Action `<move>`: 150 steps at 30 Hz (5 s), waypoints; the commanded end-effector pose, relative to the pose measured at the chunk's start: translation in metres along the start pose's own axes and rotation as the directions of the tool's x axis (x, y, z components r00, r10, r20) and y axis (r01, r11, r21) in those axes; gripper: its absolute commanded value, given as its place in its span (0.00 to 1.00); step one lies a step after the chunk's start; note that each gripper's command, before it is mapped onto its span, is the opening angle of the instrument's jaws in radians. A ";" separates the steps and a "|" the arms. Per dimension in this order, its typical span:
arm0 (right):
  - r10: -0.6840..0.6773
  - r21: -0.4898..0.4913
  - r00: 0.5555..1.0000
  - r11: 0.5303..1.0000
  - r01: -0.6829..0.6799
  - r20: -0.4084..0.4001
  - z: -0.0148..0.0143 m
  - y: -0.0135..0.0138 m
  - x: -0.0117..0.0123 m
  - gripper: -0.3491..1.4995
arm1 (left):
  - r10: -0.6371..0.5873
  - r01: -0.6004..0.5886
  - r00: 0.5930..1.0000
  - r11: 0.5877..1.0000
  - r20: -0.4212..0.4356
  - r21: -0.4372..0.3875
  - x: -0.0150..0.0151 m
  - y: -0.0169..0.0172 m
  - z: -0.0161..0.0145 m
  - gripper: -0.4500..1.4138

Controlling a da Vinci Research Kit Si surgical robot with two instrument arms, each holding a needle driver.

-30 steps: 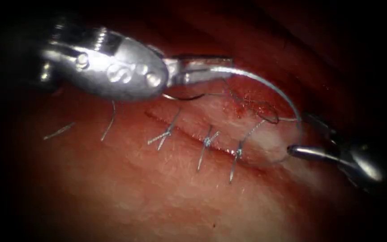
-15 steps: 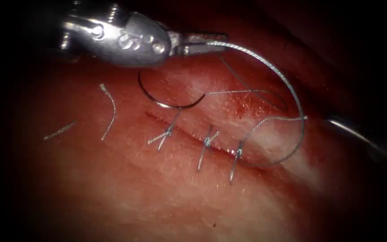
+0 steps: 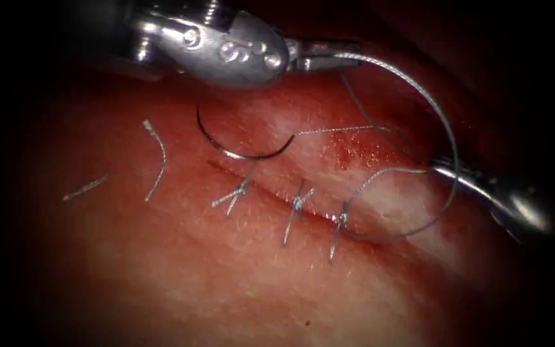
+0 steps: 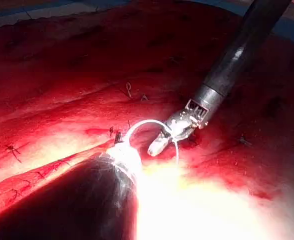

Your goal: Wound Closure

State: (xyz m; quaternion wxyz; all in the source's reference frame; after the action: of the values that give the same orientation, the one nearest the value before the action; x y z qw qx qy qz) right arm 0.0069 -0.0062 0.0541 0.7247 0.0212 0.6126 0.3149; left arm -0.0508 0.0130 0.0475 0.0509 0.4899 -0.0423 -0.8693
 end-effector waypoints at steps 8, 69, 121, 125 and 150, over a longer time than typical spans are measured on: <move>-0.014 0.049 0.998 0.999 0.017 -0.066 0.0039 -0.0015 0.0003 0.00 | 0.022 -0.023 0.998 1.000 0.057 0.020 -0.0023 0.0013 0.0043 0.00; 0.595 -0.270 0.728 0.680 -0.681 -0.340 0.0032 -0.0044 -0.0054 0.40 | 0.111 -0.139 0.943 0.988 0.313 0.069 -0.0034 0.0164 -0.0032 0.00; 0.777 -0.201 0.360 0.299 -0.933 -0.516 -0.0022 0.0007 -0.0193 0.15 | 0.187 -0.252 0.863 0.965 0.469 0.078 -0.0036 0.0179 0.0024 0.00; 0.776 -0.195 0.321 0.255 -0.947 -0.543 -0.0028 0.0016 -0.0200 0.08 | 0.187 -0.252 0.863 0.965 0.469 0.079 -0.0036 0.0179 0.0024 0.00; 0.789 -0.158 0.281 0.232 -0.960 -0.547 -0.0030 0.0044 -0.0153 0.73 | 0.182 -0.248 0.876 0.964 0.446 0.094 -0.0037 0.0139 -0.0018 0.00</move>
State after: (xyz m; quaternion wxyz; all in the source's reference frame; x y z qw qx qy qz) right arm 0.0007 -0.0107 0.0681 0.2799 0.1307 0.5124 0.8012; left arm -0.0453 0.0006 0.0505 0.0970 0.2774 -0.1752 -0.9397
